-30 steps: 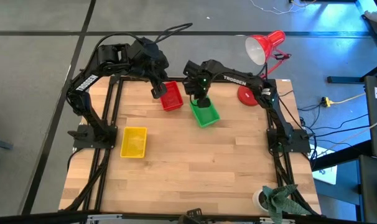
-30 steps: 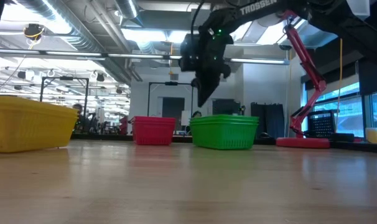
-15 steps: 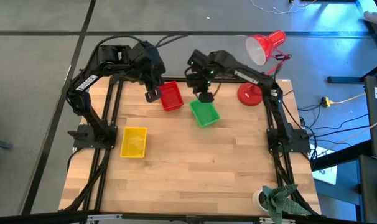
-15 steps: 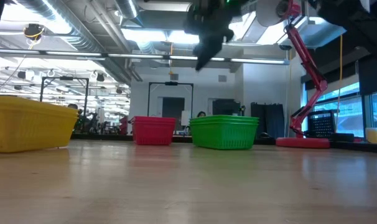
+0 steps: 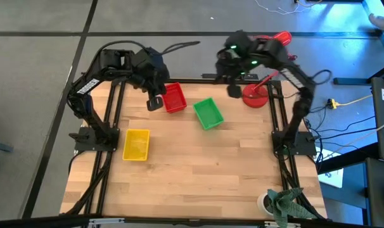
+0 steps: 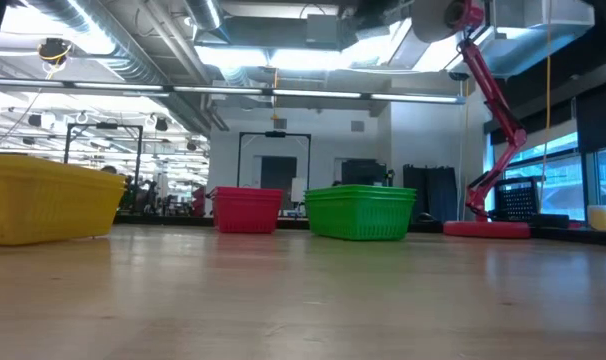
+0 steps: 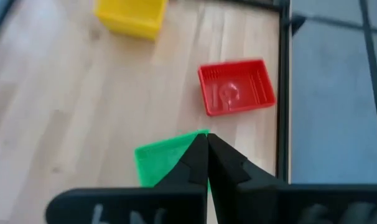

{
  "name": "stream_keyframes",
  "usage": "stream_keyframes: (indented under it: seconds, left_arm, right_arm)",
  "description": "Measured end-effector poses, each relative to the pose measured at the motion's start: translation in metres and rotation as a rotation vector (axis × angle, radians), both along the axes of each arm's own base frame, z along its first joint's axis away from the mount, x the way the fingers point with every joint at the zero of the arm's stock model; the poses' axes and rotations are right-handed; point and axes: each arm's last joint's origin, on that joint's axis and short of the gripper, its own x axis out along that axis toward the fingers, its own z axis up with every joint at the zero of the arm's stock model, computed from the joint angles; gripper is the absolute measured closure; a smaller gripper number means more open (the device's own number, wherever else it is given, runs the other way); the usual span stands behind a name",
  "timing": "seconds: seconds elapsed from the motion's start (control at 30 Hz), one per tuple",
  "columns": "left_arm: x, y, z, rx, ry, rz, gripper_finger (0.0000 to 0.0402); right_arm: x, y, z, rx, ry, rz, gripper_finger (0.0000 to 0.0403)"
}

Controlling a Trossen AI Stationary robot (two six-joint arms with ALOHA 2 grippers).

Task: Stack baskets by color
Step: Return to Home Position

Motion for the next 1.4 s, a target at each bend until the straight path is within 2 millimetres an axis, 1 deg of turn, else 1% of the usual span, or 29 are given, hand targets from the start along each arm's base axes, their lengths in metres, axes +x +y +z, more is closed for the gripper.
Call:
stream_keyframes:
  seconds: [0.13, 0.23, 0.37, 0.5, 0.6, 0.67, 0.83, 0.97, 1.07, 1.2, 1.4]
  left_arm:
    - [-0.001, -0.006, 0.002, 0.037, 0.004, -0.017, 0.0398]
    - [-0.013, -0.012, 0.009, 0.044, -0.029, -0.03, 0.0401]
    - [-0.032, -0.023, 0.021, 0.056, -0.081, -0.05, 0.0401]
    - [-0.056, -0.034, 0.032, 0.1, -0.143, 0.008, 0.0401]
    - [-0.08, -0.044, 0.043, 0.118, -0.211, 0.031, 0.0401]
    - [-0.089, -0.05, 0.046, 0.115, -0.242, 0.026, 0.0401]
    - [-0.118, -0.064, 0.052, 0.108, -0.317, 0.007, 0.0401]
    - [-0.136, -0.069, 0.047, 0.104, -0.338, 0.034, 0.0401]
    - [-0.143, -0.072, 0.035, 0.122, -0.319, 0.056, 0.0401]
    - [-0.15, -0.073, 0.017, 0.115, -0.338, 0.086, 0.0401]
    - [-0.161, -0.077, -0.01, 0.081, -0.448, 0.033, 0.0401]
  right_arm:
    - [-0.031, 0.018, 0.028, 0.028, -0.096, 0.02, 0.0402]
    - [-0.053, 0.032, 0.043, 0.037, -0.127, -0.001, 0.0402]
    - [-0.083, 0.057, 0.061, 0.018, -0.172, 0.004, 0.0403]
    - [-0.107, 0.082, 0.075, 0.018, -0.227, 0.028, 0.0403]
    - [-0.124, 0.098, 0.083, 0.028, -0.269, 0.068, 0.0403]
    - [-0.131, 0.106, 0.084, 0.026, -0.276, 0.069, 0.0403]
    - [-0.153, 0.116, 0.076, -0.004, -0.253, -0.06, 0.0403]
    - [-0.171, 0.123, 0.066, 0.034, -0.316, -0.09, 0.0403]
    - [-0.183, 0.126, 0.053, 0.048, -0.362, -0.12, 0.0403]
    - [-0.199, 0.128, 0.031, 0.078, -0.431, -0.158, 0.0403]
    - [-0.214, 0.129, -0.003, 0.128, -0.505, -0.191, 0.0403]
